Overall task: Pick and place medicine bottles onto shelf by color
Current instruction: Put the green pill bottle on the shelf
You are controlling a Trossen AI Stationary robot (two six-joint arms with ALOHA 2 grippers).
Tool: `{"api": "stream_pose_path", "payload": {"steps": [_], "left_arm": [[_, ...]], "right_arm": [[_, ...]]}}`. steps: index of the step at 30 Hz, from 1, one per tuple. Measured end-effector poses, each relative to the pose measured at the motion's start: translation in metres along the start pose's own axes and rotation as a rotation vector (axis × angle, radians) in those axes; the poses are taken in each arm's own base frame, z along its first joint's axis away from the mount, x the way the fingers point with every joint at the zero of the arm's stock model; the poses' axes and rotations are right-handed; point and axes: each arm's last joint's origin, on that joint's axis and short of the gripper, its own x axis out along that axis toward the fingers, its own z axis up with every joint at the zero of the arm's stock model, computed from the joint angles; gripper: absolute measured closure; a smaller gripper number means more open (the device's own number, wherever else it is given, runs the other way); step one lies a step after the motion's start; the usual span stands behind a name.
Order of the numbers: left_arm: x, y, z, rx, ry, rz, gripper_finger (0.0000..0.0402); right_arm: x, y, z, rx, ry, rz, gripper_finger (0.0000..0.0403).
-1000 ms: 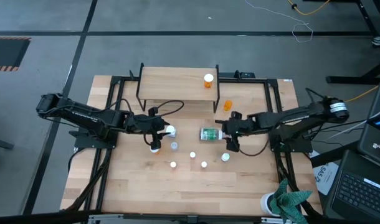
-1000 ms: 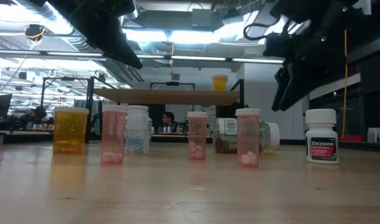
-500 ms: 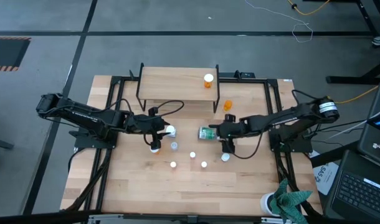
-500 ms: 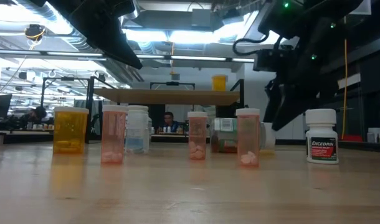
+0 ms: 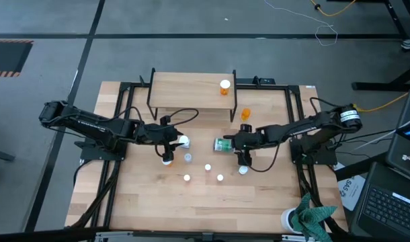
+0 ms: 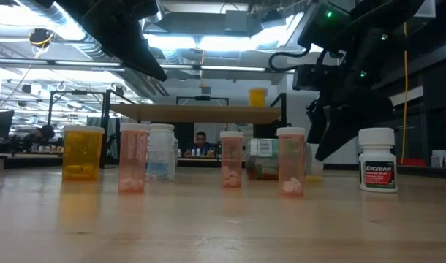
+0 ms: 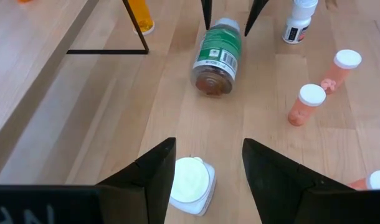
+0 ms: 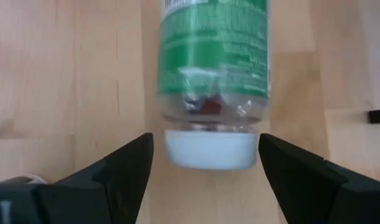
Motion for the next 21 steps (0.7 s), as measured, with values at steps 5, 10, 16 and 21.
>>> {"api": "stream_pose_path", "payload": {"steps": [5,10,16,21], "left_arm": [[0.000,0.000,0.000,0.000,0.000,0.000,0.0221],[0.000,0.000,0.000,0.000,0.000,0.000,0.0221],[0.000,0.000,0.000,0.000,0.000,0.000,0.0221],[0.000,0.000,0.000,0.000,0.000,0.000,0.0221]], "right_arm": [[0.003,-0.002,0.001,0.010,-0.007,-0.005,0.0109],[0.003,-0.003,0.001,0.017,-0.008,-0.006,0.0120],[-0.001,-0.003,0.008,0.035,-0.004,0.012,0.0179],[-0.011,-0.004,0.019,0.014,0.023,0.011,0.0192]]}}
